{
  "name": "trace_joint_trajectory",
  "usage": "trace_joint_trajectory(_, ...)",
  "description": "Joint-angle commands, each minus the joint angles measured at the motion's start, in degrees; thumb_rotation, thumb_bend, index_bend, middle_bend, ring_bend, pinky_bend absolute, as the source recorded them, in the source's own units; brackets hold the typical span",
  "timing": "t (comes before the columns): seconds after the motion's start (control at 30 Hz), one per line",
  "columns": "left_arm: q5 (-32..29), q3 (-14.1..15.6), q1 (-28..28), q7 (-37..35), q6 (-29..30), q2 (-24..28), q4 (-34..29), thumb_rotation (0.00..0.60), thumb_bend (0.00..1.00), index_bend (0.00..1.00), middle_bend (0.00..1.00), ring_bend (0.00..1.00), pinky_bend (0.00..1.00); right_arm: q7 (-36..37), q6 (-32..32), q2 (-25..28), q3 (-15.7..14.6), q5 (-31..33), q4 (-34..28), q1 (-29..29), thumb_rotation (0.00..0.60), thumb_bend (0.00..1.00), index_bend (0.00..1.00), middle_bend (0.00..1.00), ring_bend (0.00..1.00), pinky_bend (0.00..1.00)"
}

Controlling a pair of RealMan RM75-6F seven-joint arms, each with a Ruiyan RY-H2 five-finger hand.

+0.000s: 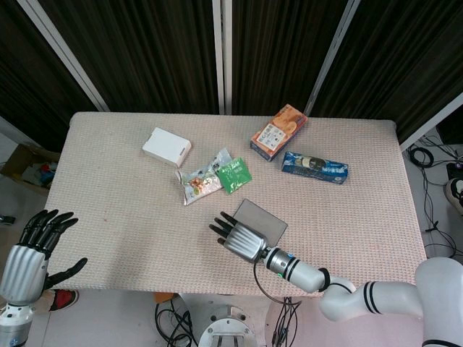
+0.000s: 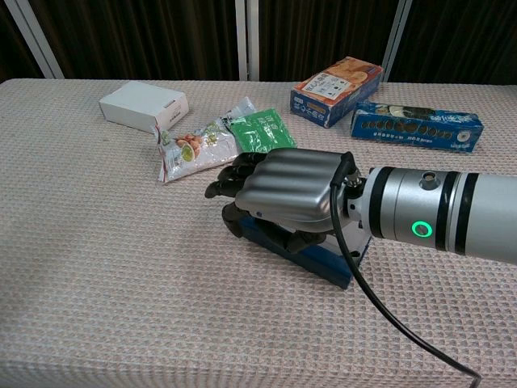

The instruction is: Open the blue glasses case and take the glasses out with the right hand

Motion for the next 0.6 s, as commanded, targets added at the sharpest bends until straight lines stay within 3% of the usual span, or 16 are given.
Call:
trace_joint_trajectory(0.03, 0.0, -0.1, -0.1, -0.1, -0.1, -0.1, 0.1, 0.6, 0.06, 0.22, 0.2, 0.12, 0.13, -2.5, 0.1, 0.1, 1.1, 4.1, 2.3, 0.8, 0.6, 0.85, 0.38, 0.09, 0.0, 0.0)
trace_joint_trajectory(0.3, 0.1, -0.4, -0.4, -0.6, -0.4, -0.3, 0.6, 0.6, 0.06, 0.22, 0.2, 0.12, 0.13, -6.0, 2.6, 3.0, 2.5, 15.4, 4.8, 0.3, 0.6, 0.87, 0.38, 0.1, 0.0, 0.0)
trace_joint_trajectory(0.6, 0.0, -0.6, -1.1, -1.0, -1.4, -0.5, 1.0, 0.6, 0.06, 0.22, 0.2, 0.12, 0.13, -2.6, 5.8, 11.1, -0.5, 21.5, -0.4, -3.9, 0.6, 0.83, 0.38, 0.1, 0.0, 0.0)
